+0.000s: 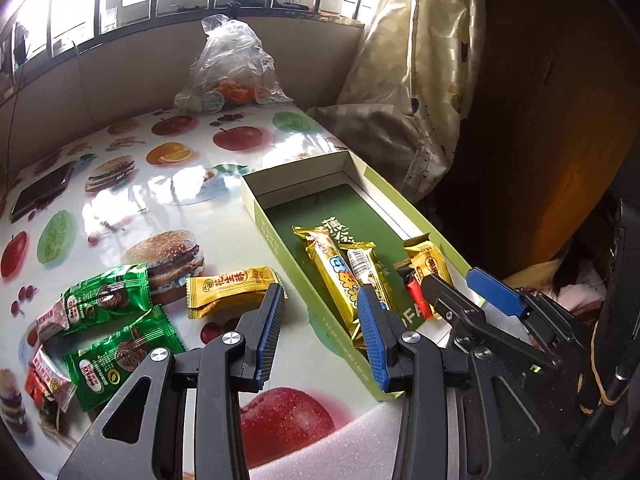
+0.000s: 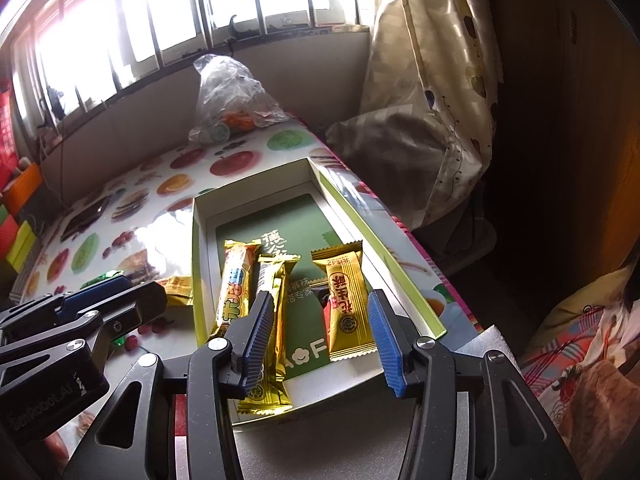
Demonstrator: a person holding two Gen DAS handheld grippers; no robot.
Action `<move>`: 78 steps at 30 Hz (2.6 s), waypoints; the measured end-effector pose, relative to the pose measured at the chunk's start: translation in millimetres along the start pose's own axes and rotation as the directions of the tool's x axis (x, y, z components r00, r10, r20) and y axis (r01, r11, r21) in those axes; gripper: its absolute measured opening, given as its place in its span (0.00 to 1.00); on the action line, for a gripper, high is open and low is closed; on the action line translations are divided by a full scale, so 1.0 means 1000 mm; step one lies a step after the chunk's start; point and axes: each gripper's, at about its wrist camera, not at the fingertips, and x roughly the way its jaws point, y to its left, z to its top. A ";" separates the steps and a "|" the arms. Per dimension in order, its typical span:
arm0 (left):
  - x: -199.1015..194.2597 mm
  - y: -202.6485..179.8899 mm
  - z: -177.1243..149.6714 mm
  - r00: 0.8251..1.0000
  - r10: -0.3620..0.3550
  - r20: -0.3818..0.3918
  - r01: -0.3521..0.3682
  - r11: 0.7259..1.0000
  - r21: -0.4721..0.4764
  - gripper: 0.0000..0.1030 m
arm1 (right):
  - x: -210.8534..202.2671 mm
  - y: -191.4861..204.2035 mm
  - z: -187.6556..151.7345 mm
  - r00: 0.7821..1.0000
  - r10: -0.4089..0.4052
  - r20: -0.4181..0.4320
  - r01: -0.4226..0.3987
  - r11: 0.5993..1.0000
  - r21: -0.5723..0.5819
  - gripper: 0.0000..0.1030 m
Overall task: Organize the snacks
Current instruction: 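Withdraw both grippers from the box back toward the snack pile, then grasp the white-and-red wrapped bar with the right gripper while the left gripper grasps the red packet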
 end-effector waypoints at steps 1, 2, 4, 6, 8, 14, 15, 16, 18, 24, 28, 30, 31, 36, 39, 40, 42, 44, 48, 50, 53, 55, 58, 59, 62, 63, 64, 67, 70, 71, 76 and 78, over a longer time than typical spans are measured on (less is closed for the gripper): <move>-0.002 0.002 -0.001 1.000 0.007 0.001 -0.007 1.000 -0.004 0.38 | -0.002 0.001 0.000 1.000 0.005 0.003 -0.005 1.000 0.000 0.47; -0.004 0.004 -0.002 1.000 0.012 0.004 -0.012 1.000 -0.005 0.38 | -0.003 0.003 0.000 1.000 0.008 0.007 -0.008 1.000 0.000 0.47; -0.008 0.008 -0.004 1.000 0.016 0.012 -0.016 1.000 -0.013 0.38 | -0.006 0.008 -0.001 1.000 0.016 0.013 -0.016 1.000 -0.006 0.47; -0.014 0.013 -0.007 1.000 0.016 0.021 -0.015 1.000 -0.021 0.38 | -0.009 0.013 -0.001 1.000 0.024 0.019 -0.024 1.000 -0.014 0.47; -0.019 0.019 -0.011 0.999 0.024 0.030 -0.023 0.999 -0.031 0.38 | -0.012 0.018 -0.002 0.999 0.037 0.021 -0.036 0.999 -0.022 0.47; -0.031 0.045 -0.028 0.997 0.067 0.028 -0.065 0.996 -0.067 0.38 | -0.015 0.041 -0.005 0.996 0.084 0.020 -0.083 0.995 -0.054 0.47; -0.033 0.051 -0.031 0.997 0.074 0.027 -0.072 0.994 -0.078 0.38 | -0.016 0.046 -0.005 0.996 0.090 0.020 -0.088 0.994 -0.062 0.47; -0.035 0.057 -0.033 0.996 0.085 0.025 -0.083 0.993 -0.090 0.38 | -0.015 0.050 -0.006 0.995 0.096 0.018 -0.094 0.993 -0.071 0.47; -0.040 0.068 -0.040 0.992 0.118 0.032 -0.114 0.988 -0.100 0.38 | -0.014 0.059 -0.007 0.994 0.110 0.010 -0.109 0.990 -0.085 0.47; -0.048 0.107 -0.054 0.985 0.170 0.018 -0.164 0.970 -0.181 0.38 | -0.011 0.084 -0.011 0.989 0.149 -0.007 -0.148 0.981 -0.127 0.47; -0.055 0.130 -0.065 0.980 0.199 0.007 -0.192 0.955 -0.225 0.38 | -0.010 0.099 -0.015 0.985 0.172 -0.018 -0.173 0.973 -0.154 0.47; -0.059 0.140 -0.070 0.975 0.221 0.005 -0.214 0.947 -0.240 0.38 | -0.008 0.105 -0.015 0.983 0.184 -0.027 -0.186 0.969 -0.164 0.47; -0.061 0.146 -0.073 0.972 0.234 0.000 -0.226 0.941 -0.252 0.38 | -0.007 0.109 -0.015 0.981 0.190 -0.031 -0.193 0.967 -0.169 0.47; -0.070 0.168 -0.084 0.960 0.280 -0.011 -0.270 0.916 -0.296 0.38 | -0.001 0.130 -0.018 0.972 0.229 -0.053 -0.235 0.951 -0.202 0.47; -0.073 0.185 -0.090 0.953 0.303 -0.022 -0.292 0.894 -0.340 0.38 | 0.004 0.144 -0.020 0.963 0.259 -0.072 -0.269 0.936 -0.229 0.47; -0.075 0.191 -0.092 0.949 0.313 -0.030 -0.302 0.884 -0.356 0.38 | 0.006 0.149 -0.021 0.961 0.265 -0.079 -0.276 0.931 -0.240 0.47; -0.076 0.201 -0.096 0.943 0.331 -0.038 -0.320 0.870 -0.374 0.38 | 0.009 0.159 -0.022 0.956 0.277 -0.094 -0.292 0.922 -0.254 0.47; -0.077 0.211 -0.100 0.936 0.348 -0.054 -0.341 0.854 -0.393 0.38 | 0.011 0.168 -0.023 0.949 0.298 -0.102 -0.314 0.912 -0.262 0.47; -0.074 0.224 -0.106 0.934 0.350 -0.075 -0.348 0.838 -0.421 0.38 | 0.015 0.183 -0.025 0.941 0.316 -0.119 -0.337 0.898 -0.283 0.47; -0.068 0.228 -0.107 0.946 0.312 -0.089 -0.320 0.846 -0.428 0.38 | 0.017 0.190 -0.026 0.937 0.326 -0.129 -0.350 0.889 -0.296 0.47; -0.061 0.233 -0.111 0.948 0.296 -0.112 -0.314 0.835 -0.452 0.38 | 0.021 0.200 -0.027 0.931 0.336 -0.142 -0.365 0.874 -0.320 0.47; -0.058 0.233 -0.111 0.946 0.302 -0.115 -0.321 0.837 -0.443 0.38 | 0.024 0.206 -0.027 0.929 0.339 -0.150 -0.370 0.869 -0.328 0.47; -0.055 0.236 -0.111 0.948 0.296 -0.120 -0.317 0.834 -0.452 0.38 | 0.026 0.212 -0.028 0.925 0.347 -0.156 -0.380 0.862 -0.335 0.47; -0.055 0.236 -0.111 0.947 0.298 -0.118 -0.319 0.832 -0.455 0.38 | 0.027 0.214 -0.028 0.923 0.349 -0.161 -0.384 0.860 -0.337 0.47; -0.054 0.240 -0.109 0.948 0.296 -0.115 -0.315 0.829 -0.462 0.38 | 0.030 0.224 -0.029 0.917 0.359 -0.176 -0.399 0.844 -0.359 0.47; -0.054 0.240 -0.109 0.948 0.297 -0.116 -0.316 0.828 -0.463 0.38 | 0.032 0.228 -0.030 0.914 0.363 -0.181 -0.406 0.836 -0.369 0.47; -0.054 0.241 -0.108 0.948 0.298 -0.114 -0.316 0.826 -0.467 0.38 | 0.033 0.232 -0.031 0.912 0.365 -0.186 -0.410 0.830 -0.379 0.47; -0.056 0.244 -0.110 0.950 0.290 -0.114 -0.309 0.830 -0.464 0.38 | 0.038 0.244 -0.033 0.904 0.373 -0.211 -0.428 0.814 -0.394 0.47; -0.061 0.246 -0.114 0.946 0.300 -0.121 -0.322 0.829 -0.457 0.38 | 0.042 0.255 -0.035 0.888 0.391 -0.241 -0.459 0.793 -0.401 0.48; -0.063 0.248 -0.116 0.946 0.302 -0.120 -0.323 0.829 -0.457 0.38 | 0.043 0.259 -0.036 0.885 0.394 -0.248 -0.464 0.788 -0.405 0.47; -0.071 0.261 -0.123 0.937 0.327 -0.125 -0.346 0.808 -0.476 0.38 | 0.051 0.278 -0.041 0.860 0.419 -0.293 -0.509 0.748 -0.426 0.48; -0.073 0.267 -0.125 0.936 0.328 -0.124 -0.346 0.803 -0.486 0.38 | 0.054 0.286 -0.045 0.849 0.421 -0.319 -0.526 0.733 -0.432 0.48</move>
